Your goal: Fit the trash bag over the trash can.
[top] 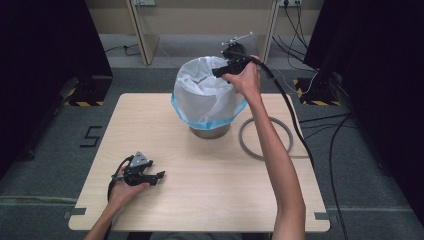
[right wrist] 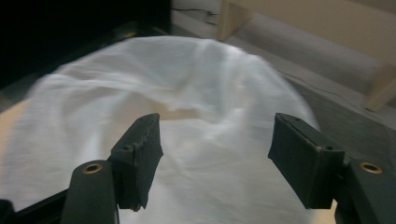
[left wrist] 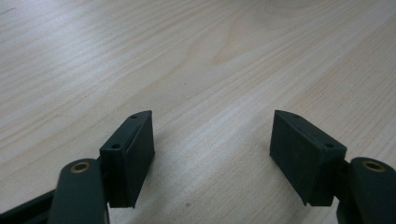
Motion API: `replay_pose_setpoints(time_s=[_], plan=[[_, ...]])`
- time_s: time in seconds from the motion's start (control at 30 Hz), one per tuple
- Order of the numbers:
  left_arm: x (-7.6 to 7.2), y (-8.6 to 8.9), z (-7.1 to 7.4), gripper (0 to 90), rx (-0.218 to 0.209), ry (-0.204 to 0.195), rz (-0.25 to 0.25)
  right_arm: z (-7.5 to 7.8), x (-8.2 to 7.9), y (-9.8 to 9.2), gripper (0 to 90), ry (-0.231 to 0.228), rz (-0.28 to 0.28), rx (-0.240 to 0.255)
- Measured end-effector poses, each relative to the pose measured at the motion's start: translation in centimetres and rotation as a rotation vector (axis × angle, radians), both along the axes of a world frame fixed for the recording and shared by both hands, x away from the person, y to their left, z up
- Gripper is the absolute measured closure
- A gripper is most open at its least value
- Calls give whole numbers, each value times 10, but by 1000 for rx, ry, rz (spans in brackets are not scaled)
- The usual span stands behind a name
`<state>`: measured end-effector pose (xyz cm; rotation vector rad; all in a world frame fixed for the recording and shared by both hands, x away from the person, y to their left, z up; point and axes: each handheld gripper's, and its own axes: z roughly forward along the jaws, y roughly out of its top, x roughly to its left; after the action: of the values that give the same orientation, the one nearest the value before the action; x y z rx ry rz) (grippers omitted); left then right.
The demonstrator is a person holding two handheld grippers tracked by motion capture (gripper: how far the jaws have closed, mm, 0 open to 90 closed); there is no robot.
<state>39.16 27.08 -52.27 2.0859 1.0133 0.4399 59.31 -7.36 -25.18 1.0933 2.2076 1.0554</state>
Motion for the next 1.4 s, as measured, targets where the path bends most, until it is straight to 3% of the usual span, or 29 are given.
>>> replay_pose_setpoints(time_s=[0.2,0.37,0.47,0.57,0.73,0.87,1.03,1.4], plan=[[0,0,0,298,0,0,0,-19,13,-23,331,43,-87,-24],[0,0,0,298,0,0,0,-35,18,-29,332,85,-99,-55],[0,0,0,298,0,0,0,-33,18,-30,331,78,-102,-34],[0,0,0,298,0,0,0,-21,14,-22,324,56,-70,17],[0,0,0,296,-1,-2,1,6,9,5,323,-15,-29,24],[0,0,0,296,-1,-2,1,13,17,25,325,-14,-16,17],[0,0,0,296,-1,-2,1,5,37,52,329,43,-9,33],[0,0,0,296,-1,-1,1,-34,73,73,330,156,-66,-55]])
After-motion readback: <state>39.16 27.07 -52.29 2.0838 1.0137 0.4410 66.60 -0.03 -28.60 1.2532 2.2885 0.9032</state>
